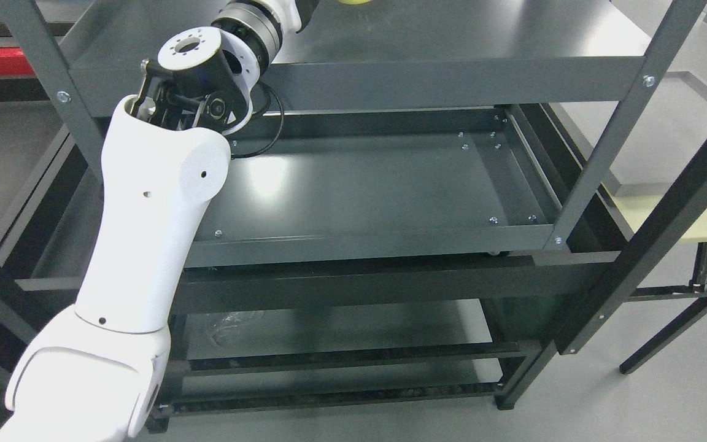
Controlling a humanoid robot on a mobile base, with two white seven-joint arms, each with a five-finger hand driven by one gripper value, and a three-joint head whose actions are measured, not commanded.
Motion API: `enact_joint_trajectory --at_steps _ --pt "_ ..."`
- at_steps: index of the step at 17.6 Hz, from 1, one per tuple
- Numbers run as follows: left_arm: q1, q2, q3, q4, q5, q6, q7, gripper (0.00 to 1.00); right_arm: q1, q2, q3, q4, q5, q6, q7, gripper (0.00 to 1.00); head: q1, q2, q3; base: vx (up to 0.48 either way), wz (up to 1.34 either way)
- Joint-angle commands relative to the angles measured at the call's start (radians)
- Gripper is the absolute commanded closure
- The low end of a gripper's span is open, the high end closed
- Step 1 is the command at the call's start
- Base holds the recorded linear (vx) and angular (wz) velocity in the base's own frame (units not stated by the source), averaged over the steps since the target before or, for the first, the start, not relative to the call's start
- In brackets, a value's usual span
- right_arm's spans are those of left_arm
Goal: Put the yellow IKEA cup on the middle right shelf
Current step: 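Open the left hand to release the cup and pull back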
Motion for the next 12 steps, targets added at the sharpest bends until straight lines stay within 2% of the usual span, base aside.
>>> enact_joint_trajectory --at_steps 1,2,4,10,12 --pt "0.005 0.017 -0.014 0.050 -0.008 0.016 -0.049 0.15 0.014 -0.017 0.017 0.000 -0.025 0.001 0.000 0.01 0.0000 0.000 0.000 0.000 0.00" --pt "0.003 0.017 -0.006 0.037 -0.020 0.017 -0.058 0.09 0.014 -0.017 0.017 0.000 -0.025 0.001 0.000 0.01 0.0000 0.000 0.000 0.000 0.00" --pt "0.003 0.017 0.012 0.006 -0.027 0.018 -0.058 0.03 0.014 -0.017 0.017 0.000 -0.025 0.001 0.000 0.01 0.0000 0.000 0.000 0.000 0.00" --pt "-0.001 0.017 0.046 -0.094 -0.043 0.021 -0.058 0.02 0.014 -0.017 0.017 -0.002 -0.025 0.001 0.000 0.01 0.0000 0.000 0.000 0.000 0.00" --pt "-0.003 0.017 0.083 -0.150 -0.056 0.060 -0.058 0.01 0.014 -0.017 0.017 0.000 -0.025 0.001 0.000 0.01 0.0000 0.000 0.000 0.000 0.00"
